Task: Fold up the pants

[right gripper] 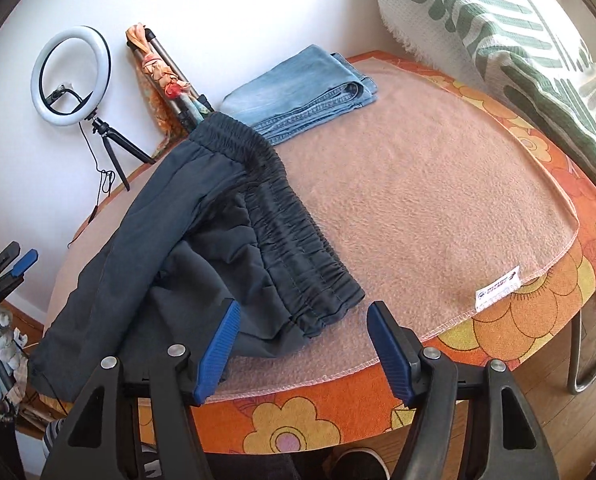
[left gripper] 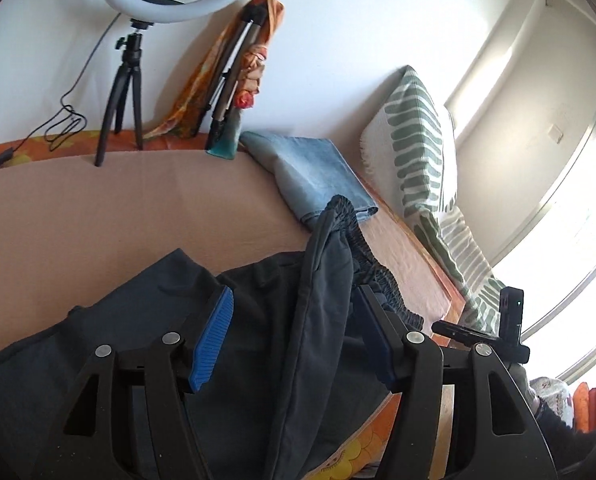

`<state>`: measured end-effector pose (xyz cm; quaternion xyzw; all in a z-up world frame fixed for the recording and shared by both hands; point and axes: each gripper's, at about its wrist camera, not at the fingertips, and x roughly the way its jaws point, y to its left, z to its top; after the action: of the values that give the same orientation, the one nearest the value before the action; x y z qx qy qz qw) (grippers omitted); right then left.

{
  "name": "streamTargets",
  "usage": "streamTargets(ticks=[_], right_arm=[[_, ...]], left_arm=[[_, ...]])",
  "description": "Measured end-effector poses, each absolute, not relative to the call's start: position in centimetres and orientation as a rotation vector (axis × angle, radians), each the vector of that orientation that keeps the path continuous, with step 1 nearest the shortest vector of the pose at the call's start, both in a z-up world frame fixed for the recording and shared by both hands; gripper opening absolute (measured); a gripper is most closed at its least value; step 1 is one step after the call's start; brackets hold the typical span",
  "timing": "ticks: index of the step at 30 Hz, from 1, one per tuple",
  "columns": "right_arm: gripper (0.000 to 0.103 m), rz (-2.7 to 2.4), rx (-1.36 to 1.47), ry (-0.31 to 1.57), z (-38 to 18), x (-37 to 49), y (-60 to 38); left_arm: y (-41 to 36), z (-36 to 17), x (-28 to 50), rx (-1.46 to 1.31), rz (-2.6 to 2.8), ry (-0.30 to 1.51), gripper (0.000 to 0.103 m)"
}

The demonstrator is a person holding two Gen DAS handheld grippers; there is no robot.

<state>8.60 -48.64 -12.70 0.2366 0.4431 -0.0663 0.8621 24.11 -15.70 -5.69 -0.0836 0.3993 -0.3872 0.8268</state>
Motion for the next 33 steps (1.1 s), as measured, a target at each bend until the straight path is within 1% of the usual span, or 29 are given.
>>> streamTargets(ticks=[2,3,6,12,16,17,18,19,20,21,25,29,33], right_arm=[[0.069,-0.128,0.501,0.923,-12.9,8.6,-49.1],[0.069,-0.119,0.499,0.921,-12.9,8.8,-49.2],[0.069,-0.094,0.484,0.922,-12.7,9.3,-49.3],[0.069,-0.076,0.428,0.933,-12.8,9.8,-49.3],[0.069,-0.067,0.447,0.942,-13.6,9.4,-49.7],[0.069,-0.067,0.451,0.945,-13.8,9.3,-49.8],[0.069,-0.067,0.455,0.947,-14.0,9.2,-49.9],[0.069,-0.066,0.458,0.948,-14.1,9.0,-50.0],[0.069,-0.066,0.461,0.948,-14.2,8.9,-50.1],[0.069,-0.067,0.465,0.947,-14.2,8.8,-50.2],[0.069,-0.072,0.483,0.928,-13.9,8.4,-50.7],[0.069,-0.06,0.55,0.883,-13.2,8.0,-51.8],[0.069,-0.034,0.628,0.828,-12.2,7.8,-52.7]], left_arm=[[-19.2,-6.3,24.9,-0.129,-0.867,0.879,0.063],[-20.8,-6.8,25.4,-0.119,-0.891,0.904,0.066],[-24.1,-8.7,26.9,-0.113,-0.897,0.959,0.066],[-28.0,-11.5,29.9,-0.102,-0.853,1.03,0.066],[-30.5,-13.1,30.9,-0.054,-0.851,1.062,0.066],[-30.8,-13.6,31.0,-0.049,-0.851,1.072,0.063],[-31.2,-14.0,31.1,-0.052,-0.848,1.077,0.048],[-31.3,-14.3,31.2,-0.064,-0.861,1.086,0.035],[-31.4,-14.4,31.2,-0.073,-0.875,1.089,0.013],[-31.5,-14.3,30.9,-0.073,-0.884,1.072,0.005],[-32.2,-12.1,29.0,-0.052,-0.981,1.005,0.004],[-34.0,-9.6,25.0,0.105,-1.09,0.934,0.004],[-35.3,-9.6,21.4,0.237,-1.172,0.931,0.003]])
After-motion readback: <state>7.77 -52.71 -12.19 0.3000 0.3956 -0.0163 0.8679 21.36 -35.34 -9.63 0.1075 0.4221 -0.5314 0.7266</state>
